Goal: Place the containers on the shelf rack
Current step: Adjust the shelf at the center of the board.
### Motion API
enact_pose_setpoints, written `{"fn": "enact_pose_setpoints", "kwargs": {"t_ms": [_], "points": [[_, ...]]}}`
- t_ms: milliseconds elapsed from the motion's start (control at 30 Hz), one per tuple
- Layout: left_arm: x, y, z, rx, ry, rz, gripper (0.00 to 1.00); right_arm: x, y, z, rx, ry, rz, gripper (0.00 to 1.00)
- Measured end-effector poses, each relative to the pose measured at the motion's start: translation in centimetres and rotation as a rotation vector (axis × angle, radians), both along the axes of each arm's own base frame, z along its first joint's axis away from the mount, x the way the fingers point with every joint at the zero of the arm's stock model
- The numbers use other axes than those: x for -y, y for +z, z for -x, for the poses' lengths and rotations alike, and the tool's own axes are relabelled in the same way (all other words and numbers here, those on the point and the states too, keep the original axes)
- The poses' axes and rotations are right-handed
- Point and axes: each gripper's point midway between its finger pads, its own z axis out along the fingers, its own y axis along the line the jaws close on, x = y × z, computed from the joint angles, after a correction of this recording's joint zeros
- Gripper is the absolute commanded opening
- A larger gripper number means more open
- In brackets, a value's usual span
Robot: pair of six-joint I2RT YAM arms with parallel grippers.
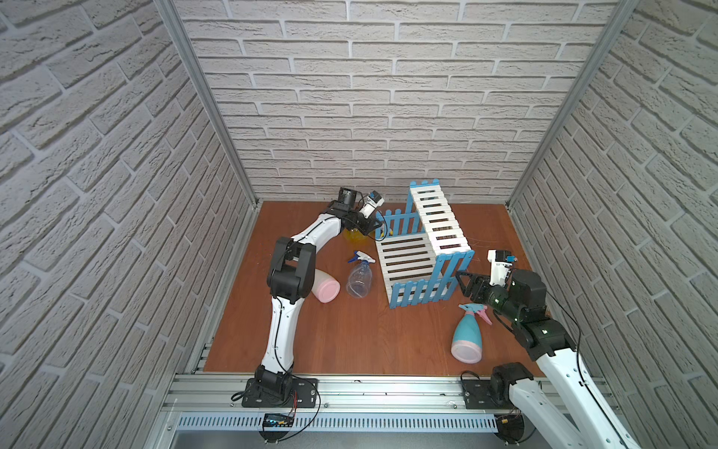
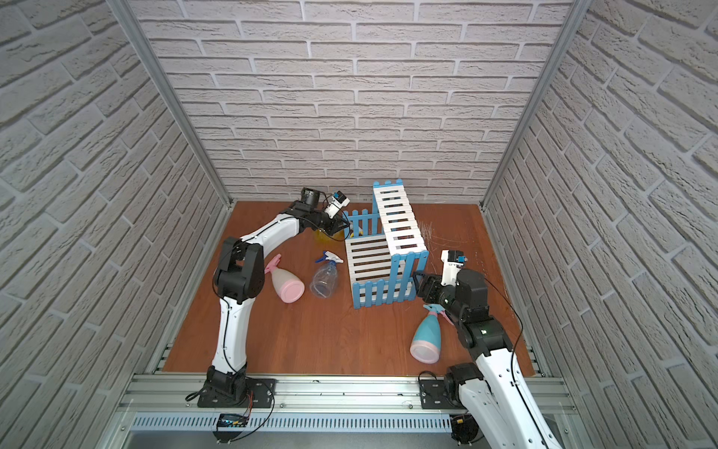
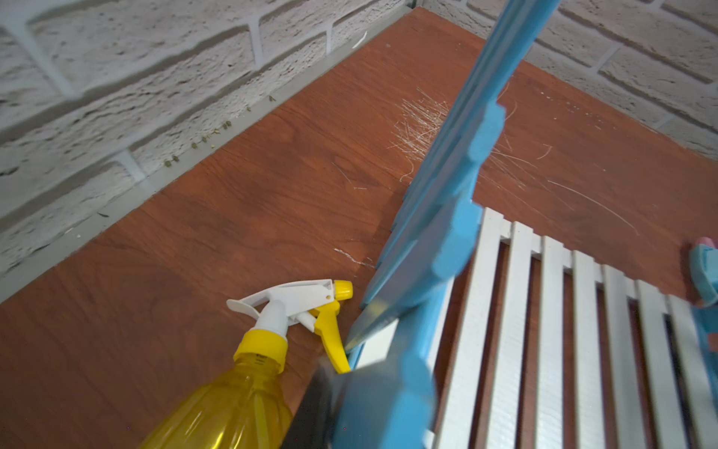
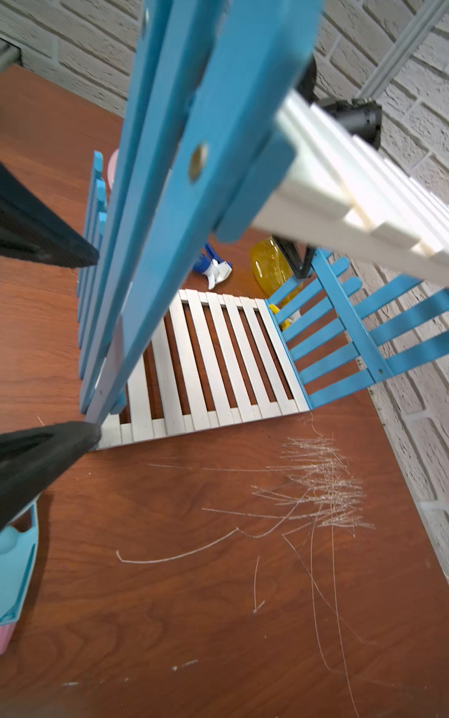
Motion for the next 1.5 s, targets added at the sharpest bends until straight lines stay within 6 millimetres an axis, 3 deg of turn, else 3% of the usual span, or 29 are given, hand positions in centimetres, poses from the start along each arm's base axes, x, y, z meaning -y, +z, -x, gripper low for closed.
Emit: {"fn": "enact_pose_setpoints", "kwargs": {"t_ms": [167,533,733,1067,1167,1300,1500], "points": [[-0.3,-0.2,1.9,-0.022,0.040,-0.015,0.03,1.0,-1.3,-1.4,-0.035,-0.069,0.036,0.67],[-0.8,-0.3,3.9,0.062,0.269,-0.128,0.01,2.1,-2.6,-5.1,-0.054,-0.148,0.122,0.67],[-0.8,-0.3,6.5,0.033,0.445,-0.177,0.01,2.5,-3.2,-7.5,-0.055,-0.175,0.166,0.67],[-3.2,-0.5,10.9,-0.075,0.688,-0.193,0.06,3.2,-2.8,-11.4,-0.021,-0.208,0.201,0.67],[-3.3,-0.6,11.6,-0.088,0.715,-0.194,0.14,3.4,-2.8,-11.9,-0.016,-0.214,0.199,0.67],[-3.3,-0.4,11.6,-0.094,0.746,-0.177,0.40,3.5,-2.5,-11.9,-0.012,-0.220,0.195,0.72],[-3.4,0.8,11.7,-0.087,0.765,-0.139,0.74,3.8,-0.3,-10.3,0.020,-0.223,0.190,0.91]]}}
